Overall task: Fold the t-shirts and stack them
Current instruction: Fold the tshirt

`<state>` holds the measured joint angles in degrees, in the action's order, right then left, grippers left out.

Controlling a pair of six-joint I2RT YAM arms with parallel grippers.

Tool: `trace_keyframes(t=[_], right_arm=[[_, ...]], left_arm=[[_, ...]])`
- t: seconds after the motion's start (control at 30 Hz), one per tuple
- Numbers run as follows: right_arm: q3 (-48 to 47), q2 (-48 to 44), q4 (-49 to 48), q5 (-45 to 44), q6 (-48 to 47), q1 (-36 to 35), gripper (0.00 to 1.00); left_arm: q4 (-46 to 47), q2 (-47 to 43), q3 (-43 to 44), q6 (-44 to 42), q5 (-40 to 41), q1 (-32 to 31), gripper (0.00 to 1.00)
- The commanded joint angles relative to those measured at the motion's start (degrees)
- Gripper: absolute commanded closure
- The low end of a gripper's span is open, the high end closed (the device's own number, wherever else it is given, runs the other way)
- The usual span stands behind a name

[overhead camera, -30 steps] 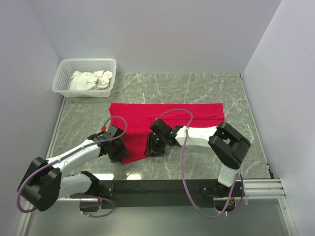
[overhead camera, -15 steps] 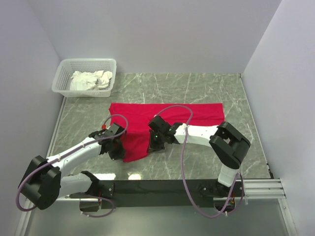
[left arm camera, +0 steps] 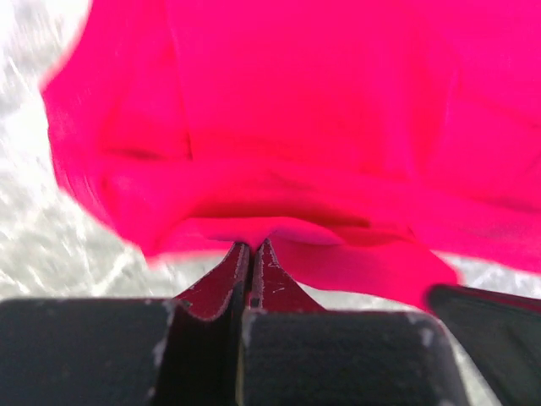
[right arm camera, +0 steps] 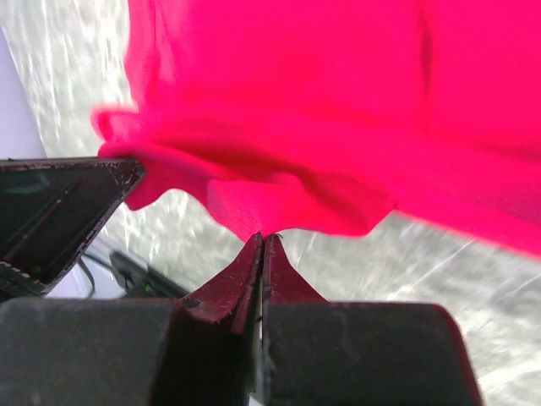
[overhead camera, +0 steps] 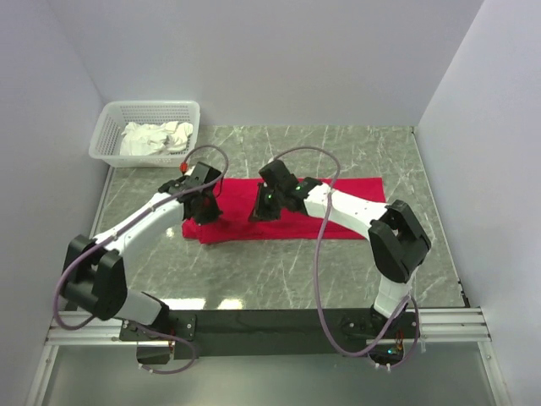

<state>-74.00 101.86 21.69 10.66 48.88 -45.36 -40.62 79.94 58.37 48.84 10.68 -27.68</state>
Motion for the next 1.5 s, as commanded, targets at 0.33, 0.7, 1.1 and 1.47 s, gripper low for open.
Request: trace_keyframes(t=[0.33, 0.7, 1.1, 1.47], right_arm=[[-12.92, 8.87, 3.1, 2.7, -5.73, 8.45, 1.0], [-16.53, 14.41, -1.91, 5.34, -4.85, 12.4, 0.99], [-19.69, 20.04, -2.01, 6.04, -6.61, 14.95, 0.98], [-24.35, 23.73, -1.57, 6.13, -8.36, 15.83, 0.95]], left_arm=[[6.69, 15.67, 17.91, -13.94, 4.18, 2.72, 0.99], [11.09, 24.2, 23.27, -17.73, 2.33, 5.36, 0.99], [13.81, 27.81, 23.46, -17.73, 1.28, 6.41, 0.99], [14.17, 30.09, 23.99, -16.5, 0.4, 7.11, 0.99]])
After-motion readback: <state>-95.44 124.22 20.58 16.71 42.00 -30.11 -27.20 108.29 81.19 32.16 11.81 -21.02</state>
